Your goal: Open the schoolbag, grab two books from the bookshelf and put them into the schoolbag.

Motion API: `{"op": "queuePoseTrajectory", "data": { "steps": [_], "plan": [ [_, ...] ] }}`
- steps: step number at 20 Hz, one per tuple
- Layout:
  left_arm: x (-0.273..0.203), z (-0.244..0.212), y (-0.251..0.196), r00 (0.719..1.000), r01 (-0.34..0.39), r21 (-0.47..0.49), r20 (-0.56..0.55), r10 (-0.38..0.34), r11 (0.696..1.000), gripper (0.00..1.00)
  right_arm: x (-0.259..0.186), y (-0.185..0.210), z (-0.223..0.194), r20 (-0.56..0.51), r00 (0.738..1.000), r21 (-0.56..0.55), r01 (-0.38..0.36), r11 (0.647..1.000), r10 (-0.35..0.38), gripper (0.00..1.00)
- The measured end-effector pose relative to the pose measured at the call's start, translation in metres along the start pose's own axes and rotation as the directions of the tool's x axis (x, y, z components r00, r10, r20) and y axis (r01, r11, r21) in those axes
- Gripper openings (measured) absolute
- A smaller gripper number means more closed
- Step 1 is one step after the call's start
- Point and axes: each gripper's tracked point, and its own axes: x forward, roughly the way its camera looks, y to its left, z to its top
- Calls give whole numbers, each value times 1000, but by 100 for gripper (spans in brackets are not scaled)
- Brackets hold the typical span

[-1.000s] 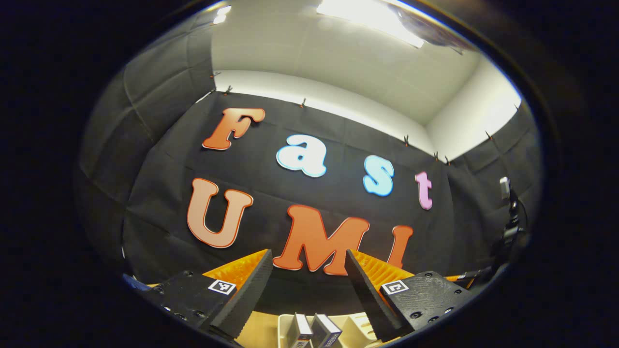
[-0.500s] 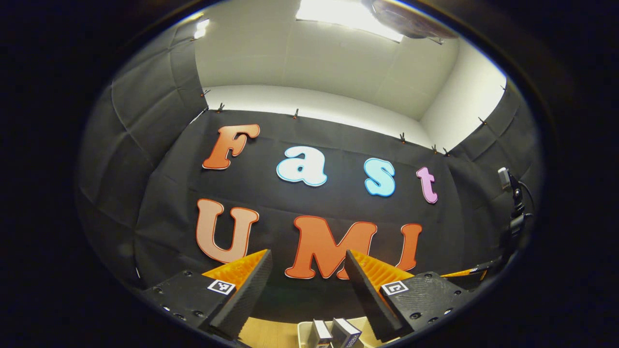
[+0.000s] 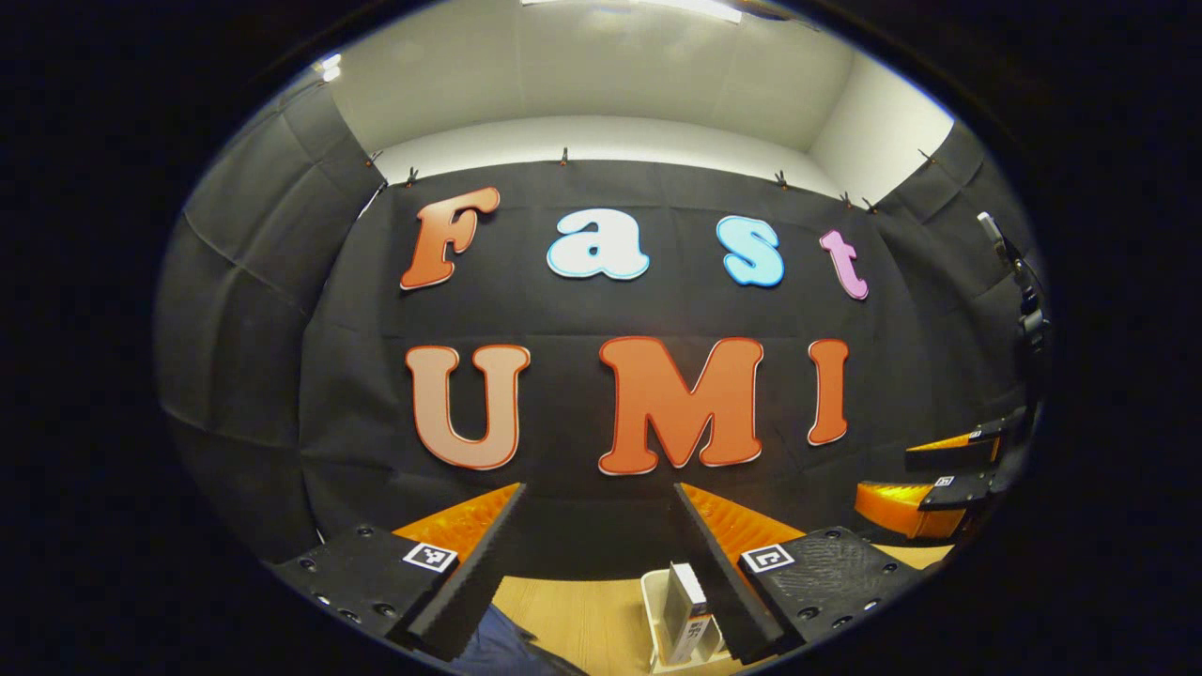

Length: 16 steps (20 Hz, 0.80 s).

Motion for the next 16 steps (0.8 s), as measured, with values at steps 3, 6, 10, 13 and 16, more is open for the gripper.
{"op": "queuePoseTrajectory", "data": {
  "steps": [3, 6, 10, 13, 16],
  "plan": [
    [-6, -30, 6, 995, 12, -88, -96, -21, 996, 92, 2, 2, -7, -17, 1000, 12, -4, 1000, 4, 97],
    [-19, -55, 24, 987, -23, -69, -163, 11, 997, 93, 5, 5, -11, -21, 1000, 6, -14, 1000, 14, 97],
    [-38, -119, 41, 947, -7, 103, -318, 40, 995, 93, 6, 9, -19, -37, 999, 3, -30, 1000, 30, 97],
    [-65, -183, 39, 884, 75, 203, -466, 29, 976, 94, 8, 6, -29, -54, 998, 1, -26, 1000, 26, 97],
    [-83, -233, 31, 830, 180, 305, -558, 22, 935, 96, 9, -1, -38, -76, 997, 3, -10, 1000, 10, 97]
  ]
}}
